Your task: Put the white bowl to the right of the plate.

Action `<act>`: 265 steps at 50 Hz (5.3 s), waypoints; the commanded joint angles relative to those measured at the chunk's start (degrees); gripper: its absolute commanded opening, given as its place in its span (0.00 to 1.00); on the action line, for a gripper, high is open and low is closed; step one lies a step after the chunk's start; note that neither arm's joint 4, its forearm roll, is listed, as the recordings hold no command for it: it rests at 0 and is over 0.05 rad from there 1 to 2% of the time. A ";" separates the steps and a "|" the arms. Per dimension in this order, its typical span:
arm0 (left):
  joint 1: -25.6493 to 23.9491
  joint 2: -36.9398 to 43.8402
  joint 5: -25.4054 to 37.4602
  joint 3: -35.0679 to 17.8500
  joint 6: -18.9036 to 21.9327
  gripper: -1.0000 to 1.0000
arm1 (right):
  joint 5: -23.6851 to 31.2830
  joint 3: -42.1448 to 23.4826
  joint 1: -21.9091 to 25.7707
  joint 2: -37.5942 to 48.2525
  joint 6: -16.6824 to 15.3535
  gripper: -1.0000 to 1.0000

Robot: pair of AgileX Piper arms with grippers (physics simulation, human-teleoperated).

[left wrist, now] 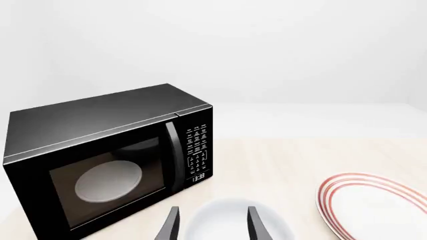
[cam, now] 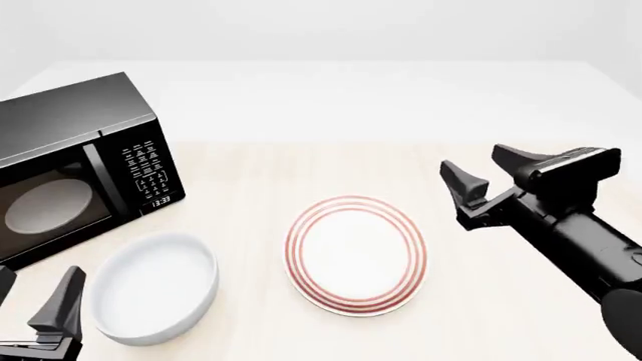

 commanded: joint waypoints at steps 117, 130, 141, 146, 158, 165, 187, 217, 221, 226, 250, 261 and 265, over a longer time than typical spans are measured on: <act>0.00 0.00 0.00 0.00 0.00 1.00 | 24.83 -62.53 33.00 67.73 9.57 1.00; 0.00 0.00 0.00 0.00 0.00 1.00 | 24.78 -64.76 34.02 71.42 11.04 1.00; 0.00 0.00 0.00 0.00 0.00 1.00 | 23.36 -64.90 34.61 73.76 12.89 1.00; 0.00 0.00 0.00 0.00 0.00 1.00 | 23.07 -65.04 34.91 74.89 13.47 1.00; 0.00 0.00 0.00 0.00 0.00 1.00 | 22.91 -65.96 35.03 76.75 14.38 1.00; 0.00 0.00 0.00 0.00 0.00 1.00 | 21.92 -65.46 34.71 77.34 15.03 1.00; 0.00 0.00 0.00 0.00 0.00 1.00 | 21.26 -64.33 35.06 77.28 15.17 0.00; 0.00 0.00 0.00 0.00 0.00 1.00 | 20.97 -58.24 33.89 65.98 12.70 0.00; 0.00 0.00 0.00 0.00 0.00 1.00 | 20.63 -56.34 33.11 62.93 12.09 0.00; 0.00 0.00 0.00 0.00 0.00 1.00 | 20.20 -54.16 32.22 59.76 11.41 0.00; 0.00 0.00 0.00 0.00 0.00 1.00 | 12.86 -34.63 18.34 44.54 11.41 0.00; 0.00 0.00 0.00 0.00 0.00 1.00 | 11.56 -27.61 8.78 38.86 10.25 0.00; 0.00 0.00 0.00 0.00 0.00 1.00 | 11.15 -25.35 6.87 37.00 9.75 0.00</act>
